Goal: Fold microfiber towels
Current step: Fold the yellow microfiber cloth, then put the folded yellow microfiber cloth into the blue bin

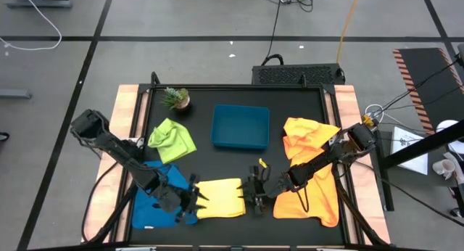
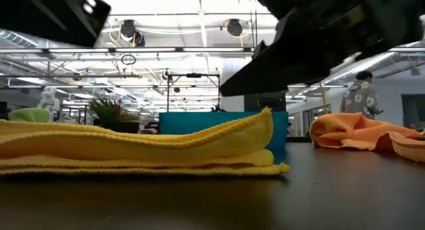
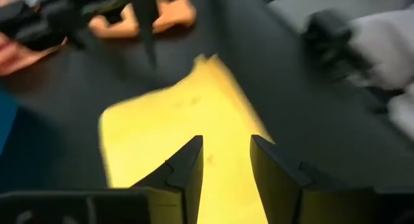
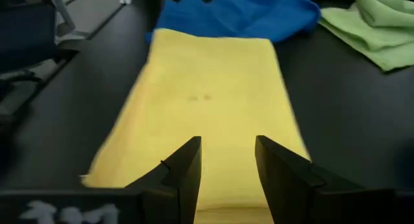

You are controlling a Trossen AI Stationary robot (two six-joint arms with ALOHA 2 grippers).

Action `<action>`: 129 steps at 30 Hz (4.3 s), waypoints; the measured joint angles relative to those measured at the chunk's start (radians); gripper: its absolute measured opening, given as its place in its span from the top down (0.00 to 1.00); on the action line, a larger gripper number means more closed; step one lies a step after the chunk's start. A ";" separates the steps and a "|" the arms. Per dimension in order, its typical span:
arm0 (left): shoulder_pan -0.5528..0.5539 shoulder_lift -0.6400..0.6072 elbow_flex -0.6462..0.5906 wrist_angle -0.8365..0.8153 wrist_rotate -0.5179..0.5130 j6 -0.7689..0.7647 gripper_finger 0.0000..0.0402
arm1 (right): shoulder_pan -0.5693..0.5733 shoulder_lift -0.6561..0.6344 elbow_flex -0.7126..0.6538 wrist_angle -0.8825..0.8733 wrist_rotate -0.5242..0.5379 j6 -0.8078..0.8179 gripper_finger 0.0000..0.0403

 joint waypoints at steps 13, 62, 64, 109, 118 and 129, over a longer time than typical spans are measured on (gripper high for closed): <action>0.136 0.064 -0.001 0.057 0.028 -0.058 0.71 | -0.049 0.000 0.000 -0.038 -0.079 0.004 0.65; 0.353 -0.001 -0.001 -0.048 0.275 -0.262 0.65 | -0.283 -0.060 0.000 -0.180 -0.440 0.239 0.54; 0.363 0.001 -0.001 -0.049 0.281 -0.258 0.61 | -0.287 -0.048 0.000 -0.179 -0.441 0.251 0.49; 0.534 0.080 -0.001 -0.180 0.660 -0.251 0.46 | -0.246 -0.057 -0.001 -0.218 -0.319 0.036 0.99; 0.558 0.080 -0.001 -0.243 0.806 -0.262 0.46 | -0.213 -0.137 0.000 -0.287 -0.248 0.008 0.99; 0.520 0.080 -0.001 -0.258 0.771 -0.265 0.60 | -0.209 -0.156 0.000 -0.320 -0.227 0.011 0.99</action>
